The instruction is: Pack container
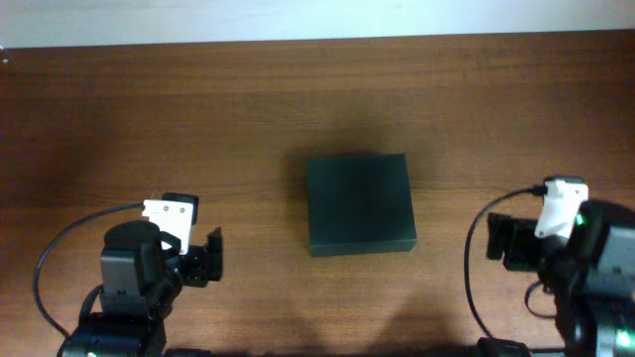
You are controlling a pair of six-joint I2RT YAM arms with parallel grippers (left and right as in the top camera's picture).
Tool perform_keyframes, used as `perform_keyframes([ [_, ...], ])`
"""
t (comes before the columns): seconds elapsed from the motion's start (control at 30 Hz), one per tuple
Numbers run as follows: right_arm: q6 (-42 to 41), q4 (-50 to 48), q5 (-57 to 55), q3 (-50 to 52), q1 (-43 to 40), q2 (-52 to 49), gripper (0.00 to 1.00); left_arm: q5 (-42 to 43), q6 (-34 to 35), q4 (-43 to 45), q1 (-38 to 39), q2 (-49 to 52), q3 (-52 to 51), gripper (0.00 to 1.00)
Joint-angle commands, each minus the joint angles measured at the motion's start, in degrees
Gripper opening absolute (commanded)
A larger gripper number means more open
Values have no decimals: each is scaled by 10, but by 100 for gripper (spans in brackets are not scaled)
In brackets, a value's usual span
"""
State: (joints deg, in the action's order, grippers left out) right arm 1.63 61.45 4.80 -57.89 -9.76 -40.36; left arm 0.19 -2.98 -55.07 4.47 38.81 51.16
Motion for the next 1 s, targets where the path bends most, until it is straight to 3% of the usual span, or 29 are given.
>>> perform_keyframes([
  [0.0,-2,2,5,9,0,30,99,-28,8,0,-2,-2,-8,99],
  [0.5,-2,27,5,10,0,31,99,-58,8,0,-2,-2,-8,99],
  [0.73,0,14,-20,10,48,45,99,-58,8,0,-2,-2,-8,99],
  [0.9,-7,2,21,44,50,148,99,-58,8,0,-2,-2,-8,99],
  [0.97,-18,-50,22,110,50,243,99,-58,8,0,-2,-2,-8,99],
])
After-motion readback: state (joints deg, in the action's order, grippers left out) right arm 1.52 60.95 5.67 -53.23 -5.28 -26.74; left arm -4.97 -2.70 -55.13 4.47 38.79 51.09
